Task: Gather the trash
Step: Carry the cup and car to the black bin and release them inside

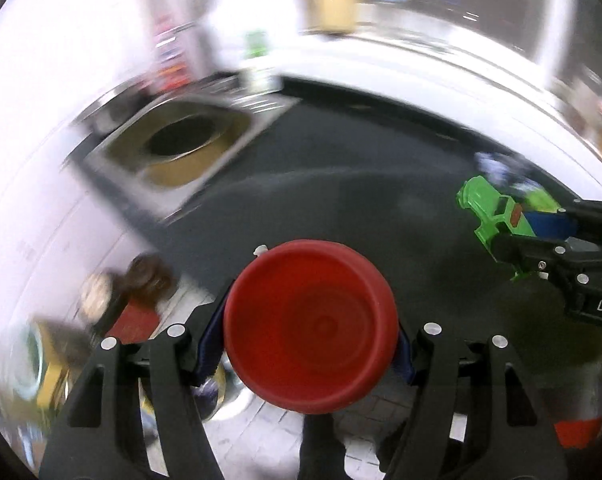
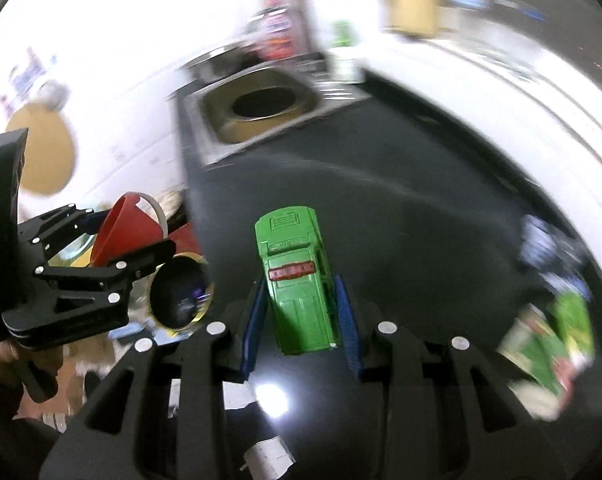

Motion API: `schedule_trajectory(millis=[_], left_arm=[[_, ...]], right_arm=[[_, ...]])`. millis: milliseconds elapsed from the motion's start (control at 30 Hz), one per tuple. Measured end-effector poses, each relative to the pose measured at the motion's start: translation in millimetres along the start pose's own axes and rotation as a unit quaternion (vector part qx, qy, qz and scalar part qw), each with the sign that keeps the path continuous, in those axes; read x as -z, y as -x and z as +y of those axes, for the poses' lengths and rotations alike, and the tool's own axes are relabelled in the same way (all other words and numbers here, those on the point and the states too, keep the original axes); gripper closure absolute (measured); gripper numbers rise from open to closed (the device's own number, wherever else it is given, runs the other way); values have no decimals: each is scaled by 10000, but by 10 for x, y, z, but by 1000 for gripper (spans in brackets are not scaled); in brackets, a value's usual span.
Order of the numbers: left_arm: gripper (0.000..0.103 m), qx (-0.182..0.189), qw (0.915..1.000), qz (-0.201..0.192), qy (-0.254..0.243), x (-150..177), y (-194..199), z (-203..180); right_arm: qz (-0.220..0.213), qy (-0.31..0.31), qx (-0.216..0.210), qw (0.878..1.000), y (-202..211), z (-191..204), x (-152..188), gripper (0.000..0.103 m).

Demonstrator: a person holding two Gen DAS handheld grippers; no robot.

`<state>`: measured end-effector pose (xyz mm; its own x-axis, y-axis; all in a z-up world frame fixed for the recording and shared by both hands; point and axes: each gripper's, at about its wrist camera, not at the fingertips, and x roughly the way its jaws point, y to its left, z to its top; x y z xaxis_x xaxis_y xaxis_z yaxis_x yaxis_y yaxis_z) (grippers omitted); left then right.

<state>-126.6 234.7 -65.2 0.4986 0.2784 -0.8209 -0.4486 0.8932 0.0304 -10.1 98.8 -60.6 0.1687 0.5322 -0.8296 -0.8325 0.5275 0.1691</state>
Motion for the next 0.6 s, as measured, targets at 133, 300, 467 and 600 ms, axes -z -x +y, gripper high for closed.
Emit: schedule_trajectory(millis=[133,300,467,600], left_arm=[[38,-469,9960,125,750,369,-5,739],[38,-896,9842,336,1490,969,-112,1520],[38,-1028,9721,511,2048,1511,-419,2083],[38,-891,9656,645,2356,1837,-900,2454]], right_arm=[[296,583,-587,9961,-571,726,-199,68],[803,993,-1187,9847,-1337,1557,-250,68],[1292,1183,-1443,9739,-2116,2171,-236,68],[1676,1248,-1533,9658,-2763,2558,-166,68]])
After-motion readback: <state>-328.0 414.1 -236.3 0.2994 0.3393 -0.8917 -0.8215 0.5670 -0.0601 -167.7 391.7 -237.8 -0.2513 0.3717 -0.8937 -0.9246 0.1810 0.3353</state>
